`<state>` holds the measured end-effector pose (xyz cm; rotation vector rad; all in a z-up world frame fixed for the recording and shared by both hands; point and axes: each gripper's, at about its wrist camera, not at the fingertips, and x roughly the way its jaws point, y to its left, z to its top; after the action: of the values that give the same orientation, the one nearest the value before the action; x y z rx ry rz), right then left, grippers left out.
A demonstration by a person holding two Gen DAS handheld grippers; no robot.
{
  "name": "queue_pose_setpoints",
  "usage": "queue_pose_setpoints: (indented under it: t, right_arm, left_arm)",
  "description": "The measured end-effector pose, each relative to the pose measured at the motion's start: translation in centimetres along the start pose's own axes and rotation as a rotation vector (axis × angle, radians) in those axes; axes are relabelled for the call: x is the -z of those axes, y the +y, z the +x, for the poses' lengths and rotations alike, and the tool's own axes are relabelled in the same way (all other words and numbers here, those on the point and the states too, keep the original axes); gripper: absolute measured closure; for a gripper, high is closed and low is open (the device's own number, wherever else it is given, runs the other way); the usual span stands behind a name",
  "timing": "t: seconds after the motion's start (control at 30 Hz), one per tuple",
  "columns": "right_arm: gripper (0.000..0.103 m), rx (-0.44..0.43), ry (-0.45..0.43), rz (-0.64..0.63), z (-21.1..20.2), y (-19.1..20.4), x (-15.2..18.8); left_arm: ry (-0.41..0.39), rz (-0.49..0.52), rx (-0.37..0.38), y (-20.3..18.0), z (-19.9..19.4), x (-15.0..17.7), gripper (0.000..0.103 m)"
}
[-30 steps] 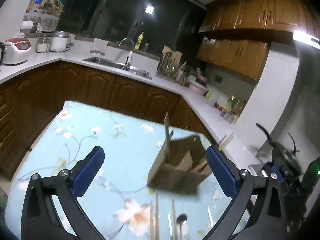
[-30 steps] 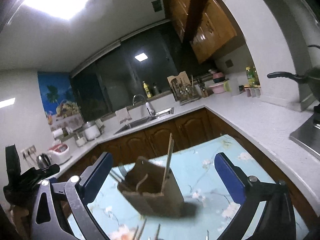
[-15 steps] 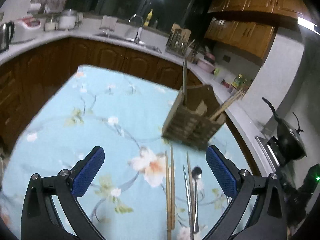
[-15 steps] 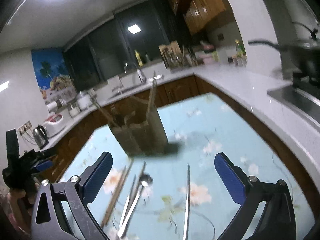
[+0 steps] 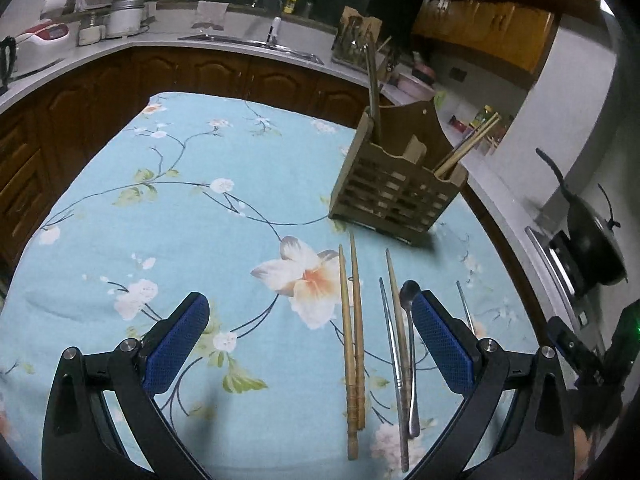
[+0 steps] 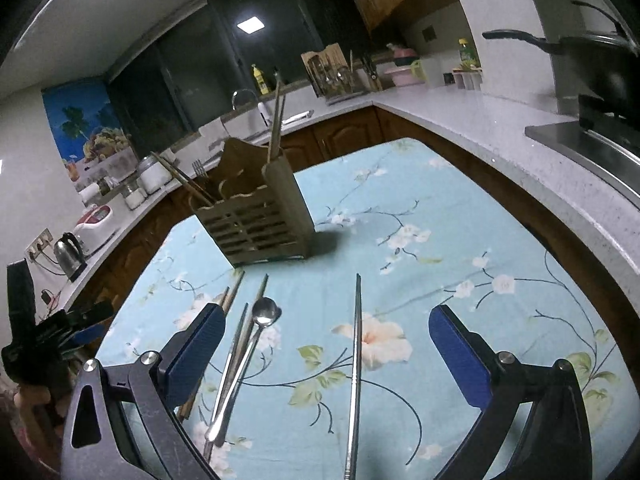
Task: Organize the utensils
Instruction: 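Grasp a wooden chopstick with the left tool while the right tool grasps a steel chopstick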
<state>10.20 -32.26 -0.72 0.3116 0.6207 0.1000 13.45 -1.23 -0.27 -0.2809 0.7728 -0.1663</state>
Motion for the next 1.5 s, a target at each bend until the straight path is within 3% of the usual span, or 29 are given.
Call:
queue_pose_setpoints:
  t: [0.13, 0.4, 0.57, 0.63, 0.7, 1.03, 1.3, 1.5]
  right_arm:
    - [0.001, 0.013, 0.024, -0.013, 0.8, 0.0, 0.0]
    - [0.002, 0.019, 0.046, -0.039, 1.9, 0.2, -0.8]
    - [0.016, 0.027, 0.081, -0.044, 3.4, 0.1, -1.4]
    - [0.031, 0.041, 0.106, -0.052, 4.2, 0.2, -1.6]
    - [0.039, 0.044, 0.135, -0.055, 5.1, 0.1, -1.6]
    - [0.055, 0.051, 0.202, -0.038, 8.0, -0.8, -1.9]
    - [0.060, 0.085, 0.256, -0.065, 11.0, -1.0, -2.7]
    - [0.072, 0.130, 0.302, -0.116, 13.1, -1.0, -2.8]
  left_arm:
    - [0.007, 0.043, 0.004, -0.9, 0.5, -0.2, 0.002]
    - [0.047, 0.087, 0.054, -2.4, 2.1, -1.2, 0.017]
    - [0.092, 0.125, 0.073, -3.4, 3.9, -1.8, 0.028]
    - [0.117, 0.134, 0.081, -3.7, 4.8, -2.1, 0.035]
    - [0.141, 0.136, 0.093, -3.9, 5.7, -2.3, 0.041]
    - [0.207, 0.210, 0.086, -5.8, 10.8, -4.0, 0.073]
    - [0.275, 0.259, 0.051, -7.0, 15.7, -5.5, 0.076]
    - [0.335, 0.328, -0.013, -8.1, 18.5, -5.1, 0.076]
